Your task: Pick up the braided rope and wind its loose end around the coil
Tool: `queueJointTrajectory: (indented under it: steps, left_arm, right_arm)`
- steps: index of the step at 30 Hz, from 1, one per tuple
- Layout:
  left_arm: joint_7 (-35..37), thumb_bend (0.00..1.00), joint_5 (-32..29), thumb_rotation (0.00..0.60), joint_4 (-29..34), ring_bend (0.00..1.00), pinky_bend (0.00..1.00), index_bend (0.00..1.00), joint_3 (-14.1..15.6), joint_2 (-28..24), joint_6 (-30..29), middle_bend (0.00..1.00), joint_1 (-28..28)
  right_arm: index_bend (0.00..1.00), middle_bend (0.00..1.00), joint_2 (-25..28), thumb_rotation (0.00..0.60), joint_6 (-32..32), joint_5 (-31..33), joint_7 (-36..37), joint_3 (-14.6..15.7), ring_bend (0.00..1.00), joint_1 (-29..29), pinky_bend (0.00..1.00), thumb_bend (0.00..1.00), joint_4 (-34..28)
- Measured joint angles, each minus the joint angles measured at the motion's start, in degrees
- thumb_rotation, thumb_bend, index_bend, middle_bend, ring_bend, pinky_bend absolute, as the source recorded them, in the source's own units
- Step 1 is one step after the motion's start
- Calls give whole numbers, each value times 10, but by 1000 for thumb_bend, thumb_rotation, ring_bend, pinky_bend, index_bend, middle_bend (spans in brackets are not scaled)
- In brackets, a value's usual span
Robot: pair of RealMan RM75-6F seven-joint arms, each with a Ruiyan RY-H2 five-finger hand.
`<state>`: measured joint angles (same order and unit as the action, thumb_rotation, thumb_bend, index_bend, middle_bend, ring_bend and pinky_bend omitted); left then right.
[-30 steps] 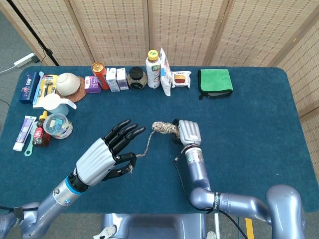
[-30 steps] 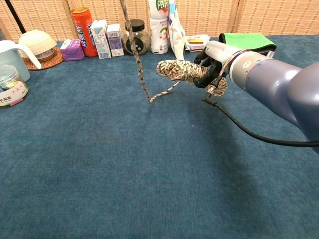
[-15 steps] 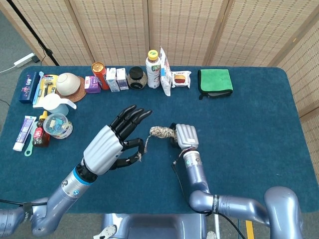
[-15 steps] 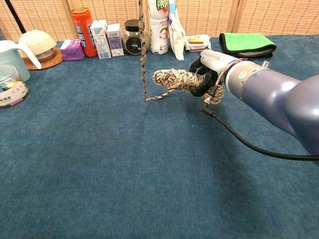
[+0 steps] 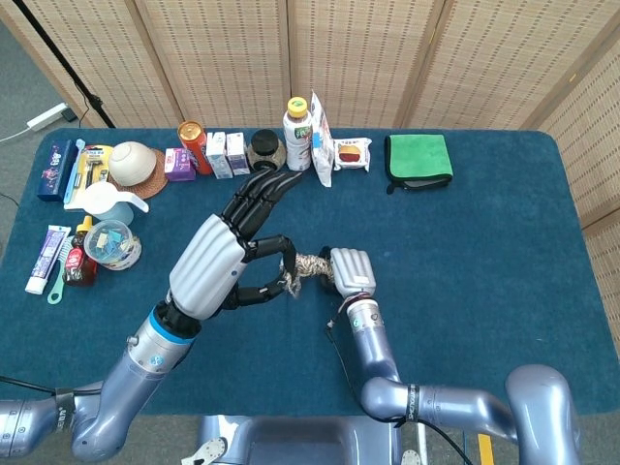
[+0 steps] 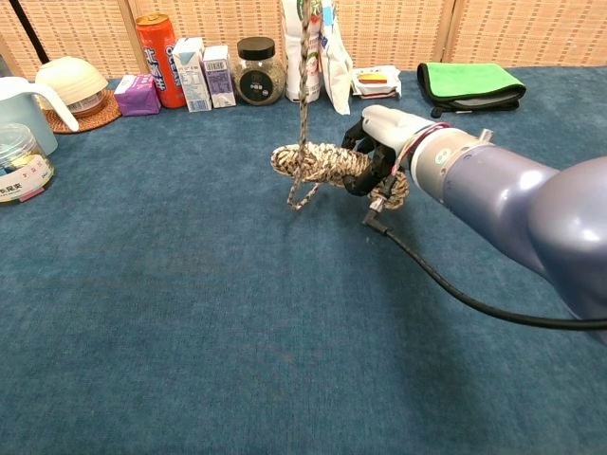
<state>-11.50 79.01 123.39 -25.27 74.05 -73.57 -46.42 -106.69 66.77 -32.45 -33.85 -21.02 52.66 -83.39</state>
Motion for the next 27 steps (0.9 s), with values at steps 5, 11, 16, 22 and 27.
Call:
queueJointTrajectory:
  steps: [5, 11, 16, 22, 27]
  left_arm:
    - [-28, 370, -56, 600, -2, 0, 0, 804, -37, 11, -1, 0, -25]
    - [-47, 370, -107, 600, -22, 0, 0, 804, -67, 19, -4, 0, -46]
    - [-37, 369, -145, 600, -38, 0, 0, 804, -84, 24, -3, 0, -57]
    - [-35, 370, -189, 600, -56, 0, 0, 804, -112, 34, -5, 0, -81]
    - [-52, 370, -221, 600, -64, 0, 0, 804, -133, 34, -13, 0, -98]
  right_arm:
    - [658, 633, 1, 600, 0, -5, -6, 1, 447, 0, 654, 867, -9]
    - [659, 635, 12, 600, -11, -9, -8, 7, 447, -4, 654, 868, -24]
    - [660, 637, 26, 600, -23, -22, -14, 27, 449, -9, 655, 868, -42]
    - [662, 637, 32, 600, -30, -44, -25, 41, 449, -6, 655, 870, -68]
    - [662, 637, 43, 600, -32, -59, -31, 43, 449, -2, 655, 870, -104]
